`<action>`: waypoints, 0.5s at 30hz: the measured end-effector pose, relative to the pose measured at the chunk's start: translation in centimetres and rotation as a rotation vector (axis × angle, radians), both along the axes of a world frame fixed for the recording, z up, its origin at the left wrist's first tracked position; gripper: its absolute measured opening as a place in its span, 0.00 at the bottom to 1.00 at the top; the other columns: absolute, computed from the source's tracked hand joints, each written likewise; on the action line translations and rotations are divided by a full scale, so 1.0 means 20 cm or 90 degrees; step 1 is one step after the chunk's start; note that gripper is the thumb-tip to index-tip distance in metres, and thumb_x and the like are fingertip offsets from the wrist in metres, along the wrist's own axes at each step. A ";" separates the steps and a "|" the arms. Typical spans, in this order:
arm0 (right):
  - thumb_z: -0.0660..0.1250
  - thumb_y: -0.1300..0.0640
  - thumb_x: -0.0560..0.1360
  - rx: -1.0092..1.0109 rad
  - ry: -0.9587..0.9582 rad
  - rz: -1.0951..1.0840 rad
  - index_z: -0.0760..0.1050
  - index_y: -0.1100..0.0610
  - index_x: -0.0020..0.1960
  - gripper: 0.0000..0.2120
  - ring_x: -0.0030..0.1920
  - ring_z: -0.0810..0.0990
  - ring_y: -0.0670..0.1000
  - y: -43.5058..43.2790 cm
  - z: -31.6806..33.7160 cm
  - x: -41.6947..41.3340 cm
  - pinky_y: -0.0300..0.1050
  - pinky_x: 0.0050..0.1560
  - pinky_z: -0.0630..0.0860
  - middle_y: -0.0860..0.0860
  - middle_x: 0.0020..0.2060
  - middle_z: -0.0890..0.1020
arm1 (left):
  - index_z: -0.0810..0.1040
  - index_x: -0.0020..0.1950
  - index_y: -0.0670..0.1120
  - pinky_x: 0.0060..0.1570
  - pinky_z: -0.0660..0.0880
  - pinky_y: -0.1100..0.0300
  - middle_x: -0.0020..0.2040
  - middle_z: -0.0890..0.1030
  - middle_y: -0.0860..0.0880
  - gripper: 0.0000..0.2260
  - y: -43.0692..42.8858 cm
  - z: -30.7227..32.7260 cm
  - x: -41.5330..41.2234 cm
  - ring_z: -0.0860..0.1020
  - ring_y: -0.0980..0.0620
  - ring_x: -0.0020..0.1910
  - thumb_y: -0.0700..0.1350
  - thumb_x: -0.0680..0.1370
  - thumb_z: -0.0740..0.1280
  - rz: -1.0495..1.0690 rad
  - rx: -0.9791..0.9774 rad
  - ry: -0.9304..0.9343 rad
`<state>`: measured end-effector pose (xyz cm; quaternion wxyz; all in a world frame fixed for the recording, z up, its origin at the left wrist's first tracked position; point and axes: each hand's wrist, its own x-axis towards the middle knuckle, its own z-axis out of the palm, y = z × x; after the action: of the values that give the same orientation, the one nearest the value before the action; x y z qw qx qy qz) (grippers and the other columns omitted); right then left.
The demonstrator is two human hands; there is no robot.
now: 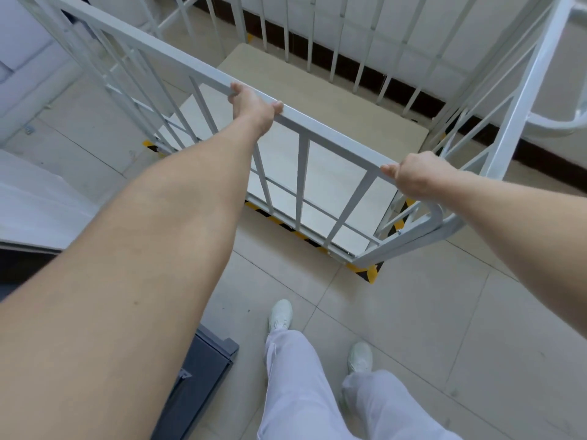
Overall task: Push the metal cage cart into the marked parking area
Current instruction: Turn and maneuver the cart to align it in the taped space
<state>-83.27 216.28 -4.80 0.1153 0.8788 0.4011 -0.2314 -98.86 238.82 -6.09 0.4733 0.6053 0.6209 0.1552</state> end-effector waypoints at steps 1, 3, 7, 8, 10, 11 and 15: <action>0.46 0.38 0.80 0.002 -0.002 -0.009 0.74 0.66 0.55 0.33 0.45 0.73 0.61 0.00 0.00 0.00 0.49 0.47 0.72 0.61 0.43 0.72 | 0.45 0.78 0.41 0.70 0.60 0.58 0.74 0.63 0.45 0.38 0.00 0.00 0.00 0.65 0.46 0.72 0.47 0.78 0.67 0.005 -0.006 -0.013; 0.46 0.38 0.80 -0.006 -0.005 -0.006 0.74 0.66 0.55 0.33 0.45 0.73 0.61 0.02 -0.01 0.00 0.49 0.46 0.72 0.62 0.42 0.72 | 0.42 0.78 0.41 0.70 0.60 0.58 0.75 0.61 0.45 0.40 0.01 -0.01 0.01 0.65 0.46 0.72 0.46 0.78 0.67 0.004 0.002 -0.010; 0.47 0.39 0.80 -0.008 -0.004 -0.007 0.73 0.66 0.56 0.31 0.46 0.75 0.62 0.04 -0.01 -0.01 0.49 0.46 0.72 0.62 0.43 0.73 | 0.41 0.78 0.40 0.69 0.62 0.58 0.76 0.59 0.42 0.42 0.01 -0.01 -0.01 0.65 0.45 0.72 0.48 0.78 0.67 -0.038 0.041 0.039; 0.47 0.40 0.80 -0.006 0.000 -0.009 0.74 0.66 0.57 0.31 0.47 0.76 0.62 0.04 -0.01 -0.02 0.50 0.47 0.73 0.62 0.44 0.73 | 0.41 0.78 0.39 0.69 0.62 0.58 0.76 0.59 0.42 0.42 0.02 -0.02 -0.01 0.66 0.45 0.72 0.48 0.77 0.67 -0.043 0.043 0.041; 0.48 0.41 0.81 0.001 0.006 -0.015 0.74 0.65 0.59 0.29 0.48 0.78 0.62 0.06 0.00 -0.02 0.51 0.49 0.75 0.61 0.44 0.74 | 0.41 0.78 0.39 0.68 0.63 0.59 0.75 0.59 0.41 0.42 0.05 -0.02 -0.01 0.66 0.45 0.71 0.47 0.77 0.68 -0.038 0.047 0.031; 0.48 0.42 0.81 0.000 0.008 -0.014 0.74 0.64 0.60 0.29 0.48 0.77 0.62 0.08 0.00 -0.02 0.51 0.50 0.75 0.61 0.44 0.74 | 0.42 0.78 0.39 0.67 0.64 0.60 0.75 0.59 0.40 0.42 0.07 -0.01 0.00 0.67 0.45 0.71 0.46 0.77 0.68 -0.031 0.049 0.029; 0.48 0.42 0.82 0.026 0.006 -0.011 0.74 0.62 0.62 0.28 0.52 0.77 0.63 0.16 0.02 -0.02 0.51 0.53 0.73 0.64 0.53 0.77 | 0.42 0.78 0.39 0.67 0.63 0.60 0.75 0.60 0.41 0.42 0.11 0.00 -0.01 0.67 0.45 0.71 0.45 0.76 0.69 -0.030 0.048 0.014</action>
<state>-83.60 219.48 -4.45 0.0936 0.8832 0.3989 -0.2281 -99.03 241.08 -6.12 0.4468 0.6388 0.6054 0.1606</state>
